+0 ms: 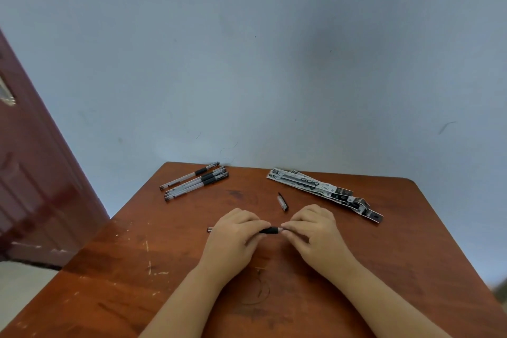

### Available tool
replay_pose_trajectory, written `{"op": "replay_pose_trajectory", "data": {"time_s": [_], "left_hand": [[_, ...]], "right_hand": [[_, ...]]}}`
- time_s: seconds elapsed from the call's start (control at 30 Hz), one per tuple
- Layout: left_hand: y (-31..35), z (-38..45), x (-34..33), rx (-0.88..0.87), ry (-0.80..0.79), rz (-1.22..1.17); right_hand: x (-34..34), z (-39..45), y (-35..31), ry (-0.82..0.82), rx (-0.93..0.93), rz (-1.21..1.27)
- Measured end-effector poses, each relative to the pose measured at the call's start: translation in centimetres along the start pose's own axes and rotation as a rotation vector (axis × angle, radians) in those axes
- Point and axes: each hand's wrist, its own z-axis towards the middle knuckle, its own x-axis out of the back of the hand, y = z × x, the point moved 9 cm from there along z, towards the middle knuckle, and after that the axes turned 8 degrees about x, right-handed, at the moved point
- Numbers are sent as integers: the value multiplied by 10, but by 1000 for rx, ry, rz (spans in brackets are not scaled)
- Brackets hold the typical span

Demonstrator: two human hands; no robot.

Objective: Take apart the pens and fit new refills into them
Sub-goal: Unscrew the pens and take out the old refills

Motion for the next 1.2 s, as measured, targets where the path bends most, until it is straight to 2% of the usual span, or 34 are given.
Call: {"op": "replay_pose_trajectory", "data": {"time_s": [0.13, 0.37, 0.43, 0.67, 0.87, 1.0, 1.13, 1.2], "left_hand": [[-21, 2, 11, 89, 50, 21], [-96, -2, 42, 549, 95, 31], [-104, -5, 43, 625, 89, 24], [-96, -3, 23, 617, -45, 10], [-100, -5, 18, 602, -87, 1], [-99, -4, 16, 590, -89, 8], [-99, -5, 14, 588, -98, 8], [-94, -5, 15, 575, -101, 18]], "right_hand": [[12, -1, 8, 81, -56, -25], [36, 0, 23, 251, -186, -116], [33, 3, 19, 237, -203, -147], [-19, 45, -7, 5, -165, -525], [-64, 72, 9, -195, -292, -587], [-78, 73, 20, -331, -372, -500], [-73, 68, 23, -337, -366, -468], [-56, 65, 15, -270, -296, -454]]}}
